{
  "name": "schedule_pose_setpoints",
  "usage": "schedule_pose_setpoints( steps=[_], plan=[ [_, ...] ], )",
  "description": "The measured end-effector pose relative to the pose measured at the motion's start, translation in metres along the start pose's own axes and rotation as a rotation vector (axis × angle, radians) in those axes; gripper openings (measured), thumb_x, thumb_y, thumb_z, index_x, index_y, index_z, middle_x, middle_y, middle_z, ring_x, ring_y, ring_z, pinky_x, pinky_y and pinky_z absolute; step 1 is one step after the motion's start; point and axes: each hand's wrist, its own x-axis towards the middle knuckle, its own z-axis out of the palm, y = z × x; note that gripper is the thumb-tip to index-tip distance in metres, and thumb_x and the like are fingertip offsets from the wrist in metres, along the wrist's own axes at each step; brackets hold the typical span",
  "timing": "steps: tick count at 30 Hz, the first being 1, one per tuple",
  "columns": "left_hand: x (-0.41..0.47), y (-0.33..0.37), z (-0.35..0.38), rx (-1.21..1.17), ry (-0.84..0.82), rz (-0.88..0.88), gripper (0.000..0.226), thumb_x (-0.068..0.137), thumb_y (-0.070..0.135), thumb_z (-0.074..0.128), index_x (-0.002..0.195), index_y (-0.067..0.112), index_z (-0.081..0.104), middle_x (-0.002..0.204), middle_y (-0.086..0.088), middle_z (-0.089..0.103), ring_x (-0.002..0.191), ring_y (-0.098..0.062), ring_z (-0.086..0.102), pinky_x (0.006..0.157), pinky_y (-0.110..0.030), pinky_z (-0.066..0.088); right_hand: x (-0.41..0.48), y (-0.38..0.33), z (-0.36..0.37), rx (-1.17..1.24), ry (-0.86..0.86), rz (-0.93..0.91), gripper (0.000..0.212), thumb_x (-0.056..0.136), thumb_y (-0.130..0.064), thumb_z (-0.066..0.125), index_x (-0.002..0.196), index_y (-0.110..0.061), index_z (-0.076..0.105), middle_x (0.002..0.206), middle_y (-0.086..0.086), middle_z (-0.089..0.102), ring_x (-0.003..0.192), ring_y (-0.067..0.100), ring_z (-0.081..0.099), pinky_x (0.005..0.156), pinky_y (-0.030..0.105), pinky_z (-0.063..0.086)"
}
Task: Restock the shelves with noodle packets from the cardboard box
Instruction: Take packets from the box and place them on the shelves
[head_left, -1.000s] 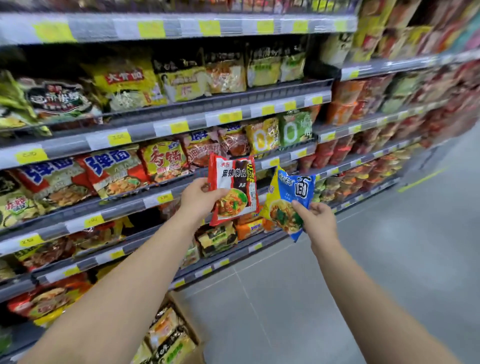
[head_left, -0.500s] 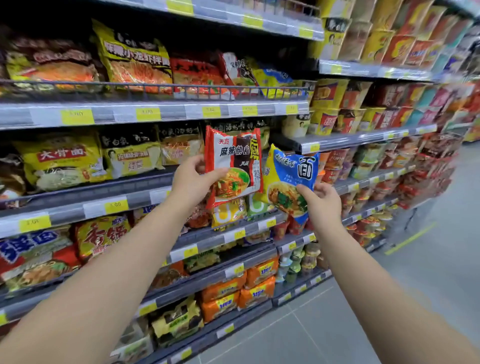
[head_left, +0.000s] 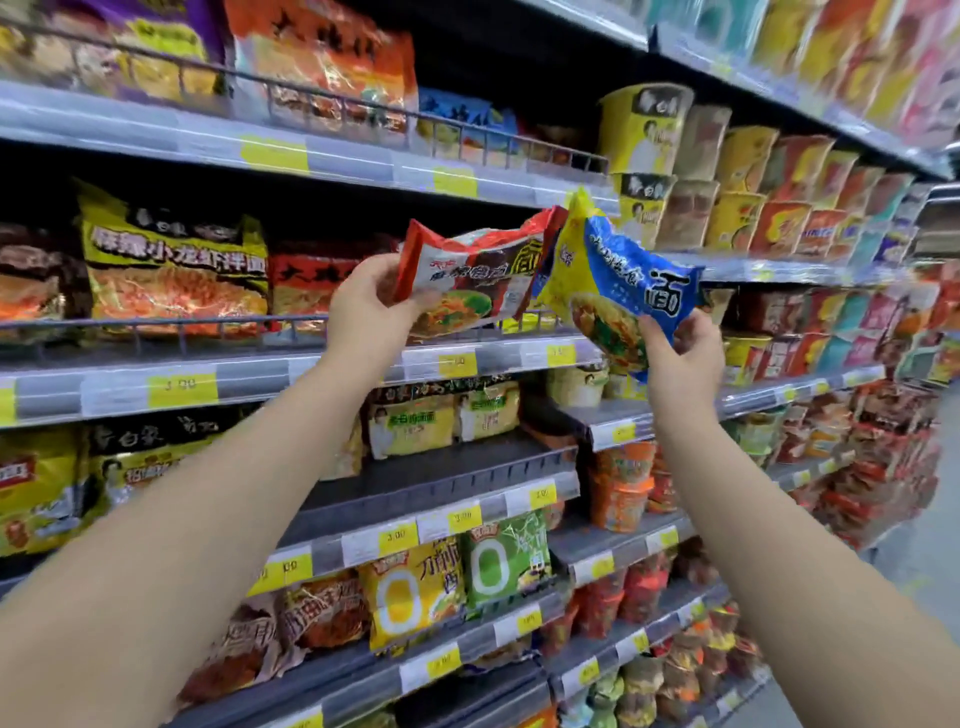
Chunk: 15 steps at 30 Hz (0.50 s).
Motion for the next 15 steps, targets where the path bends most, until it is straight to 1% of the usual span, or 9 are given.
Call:
schedule_pose_setpoints(
  steps=[2, 5, 8, 10, 12, 13, 15],
  plan=[
    [0.016, 0.000, 0.014, 0.021, 0.026, 0.020, 0.032, 0.080, 0.024, 0.073, 0.110, 0.021, 0.063, 0.099, 0.011, 0.062, 0.093, -0.009, 0.058, 0.083, -0.023, 0.045, 0.022, 0.003, 0.005, 0.008, 0.002, -0.032, 0.015, 0.091, -0.025, 0.060, 0.104, -0.022, 0.053, 0.099, -0.001, 0.059, 0.089, 0.013, 0.054, 0.075, 0.023, 0.043],
    [0.036, -0.002, 0.032, 0.079, 0.052, 0.027, 0.029, 0.082, 0.027, 0.071, 0.109, 0.022, 0.062, 0.096, 0.012, 0.060, 0.090, -0.009, 0.056, 0.079, -0.024, 0.043, 0.054, 0.010, 0.010, 0.034, -0.061, -0.091, 0.011, 0.093, -0.023, 0.057, 0.103, -0.024, 0.054, 0.101, -0.001, 0.059, 0.087, 0.009, 0.054, 0.073, 0.020, 0.042],
    [0.055, -0.005, 0.044, 0.189, 0.042, -0.024, 0.034, 0.082, 0.035, 0.071, 0.113, 0.023, 0.061, 0.097, 0.011, 0.062, 0.090, -0.012, 0.058, 0.075, -0.025, 0.040, 0.081, 0.019, 0.014, 0.057, -0.112, -0.115, 0.011, 0.093, -0.022, 0.056, 0.103, -0.027, 0.054, 0.103, -0.004, 0.059, 0.089, 0.005, 0.055, 0.074, 0.018, 0.043],
    [0.065, -0.010, 0.051, 0.281, 0.026, -0.056, 0.037, 0.083, 0.031, 0.070, 0.117, 0.020, 0.058, 0.106, 0.004, 0.064, 0.097, -0.018, 0.059, 0.076, -0.025, 0.038, 0.097, 0.025, 0.018, 0.080, -0.149, -0.128, 0.011, 0.093, -0.019, 0.056, 0.104, -0.023, 0.056, 0.100, -0.005, 0.058, 0.084, -0.001, 0.053, 0.071, 0.011, 0.041],
    [0.072, -0.012, 0.058, 0.412, 0.016, -0.094, 0.043, 0.086, 0.029, 0.067, 0.124, 0.015, 0.053, 0.121, -0.005, 0.062, 0.110, -0.025, 0.057, 0.079, -0.026, 0.038, 0.113, 0.028, 0.022, 0.100, -0.189, -0.153, 0.012, 0.093, -0.018, 0.056, 0.105, -0.019, 0.058, 0.097, -0.007, 0.059, 0.083, -0.003, 0.053, 0.067, 0.002, 0.040],
    [0.074, -0.012, 0.060, 0.480, 0.029, -0.099, 0.048, 0.086, 0.032, 0.066, 0.127, 0.013, 0.049, 0.126, -0.009, 0.060, 0.114, -0.028, 0.055, 0.081, -0.029, 0.039, 0.119, 0.031, 0.024, 0.114, -0.211, -0.165, 0.012, 0.093, -0.018, 0.056, 0.105, -0.019, 0.059, 0.096, -0.007, 0.060, 0.083, -0.002, 0.054, 0.069, 0.003, 0.040],
    [0.076, -0.011, 0.062, 0.604, 0.080, -0.089, 0.061, 0.085, 0.039, 0.066, 0.132, 0.010, 0.038, 0.127, -0.015, 0.057, 0.115, -0.035, 0.054, 0.083, -0.036, 0.042, 0.132, 0.037, 0.028, 0.120, -0.252, -0.191, 0.009, 0.093, -0.019, 0.056, 0.102, -0.020, 0.059, 0.097, -0.003, 0.061, 0.084, 0.005, 0.055, 0.072, 0.013, 0.042]
  ],
)
